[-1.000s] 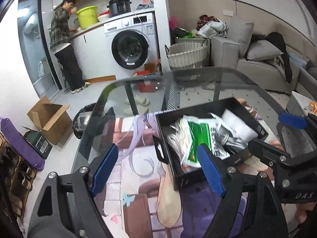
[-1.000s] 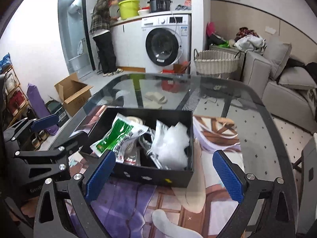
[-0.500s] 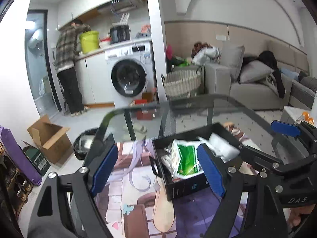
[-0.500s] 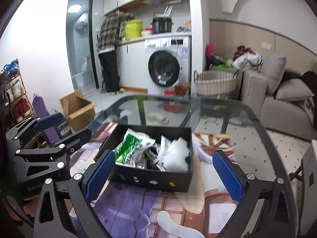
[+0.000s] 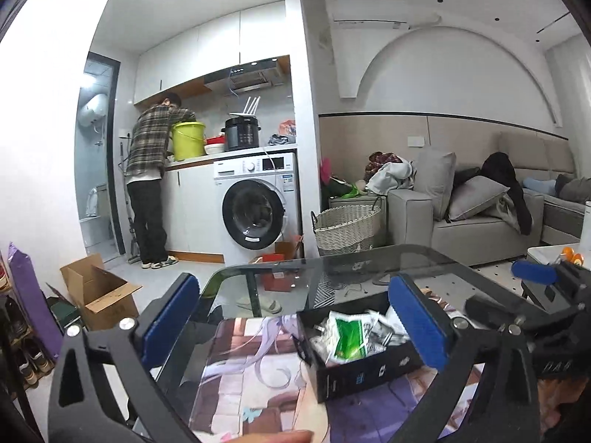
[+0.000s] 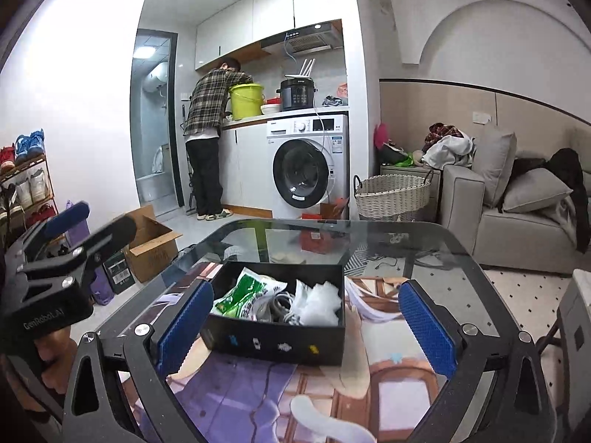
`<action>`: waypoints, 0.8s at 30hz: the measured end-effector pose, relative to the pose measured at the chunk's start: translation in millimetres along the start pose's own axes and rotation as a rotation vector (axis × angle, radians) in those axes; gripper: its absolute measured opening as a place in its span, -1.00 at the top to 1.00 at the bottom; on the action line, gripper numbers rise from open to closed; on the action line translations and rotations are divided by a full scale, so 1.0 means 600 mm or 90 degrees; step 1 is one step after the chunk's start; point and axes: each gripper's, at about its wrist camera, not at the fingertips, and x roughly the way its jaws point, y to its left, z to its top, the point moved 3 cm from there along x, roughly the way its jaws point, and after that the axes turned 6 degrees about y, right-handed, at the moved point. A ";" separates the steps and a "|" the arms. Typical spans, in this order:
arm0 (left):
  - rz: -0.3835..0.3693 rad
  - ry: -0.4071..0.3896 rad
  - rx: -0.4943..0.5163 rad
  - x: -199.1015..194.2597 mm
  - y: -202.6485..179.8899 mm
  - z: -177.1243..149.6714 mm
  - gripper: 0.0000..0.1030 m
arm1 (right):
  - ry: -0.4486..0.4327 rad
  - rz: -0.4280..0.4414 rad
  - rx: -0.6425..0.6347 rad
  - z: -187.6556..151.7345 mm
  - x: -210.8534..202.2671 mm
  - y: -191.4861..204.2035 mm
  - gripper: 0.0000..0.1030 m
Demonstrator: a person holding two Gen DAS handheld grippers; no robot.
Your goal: Organize soft objects
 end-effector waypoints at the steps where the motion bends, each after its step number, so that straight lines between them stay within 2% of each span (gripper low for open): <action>1: 0.001 0.002 -0.002 -0.004 0.002 -0.007 -1.00 | -0.001 -0.002 0.003 -0.002 -0.005 -0.001 -0.99; 7: 0.002 0.017 -0.013 -0.014 0.006 -0.030 -1.00 | -0.016 -0.013 -0.007 -0.008 -0.012 0.003 -0.99; 24: 0.005 0.019 -0.031 -0.011 0.007 -0.023 -1.00 | -0.018 -0.014 -0.028 -0.013 -0.016 0.021 -0.99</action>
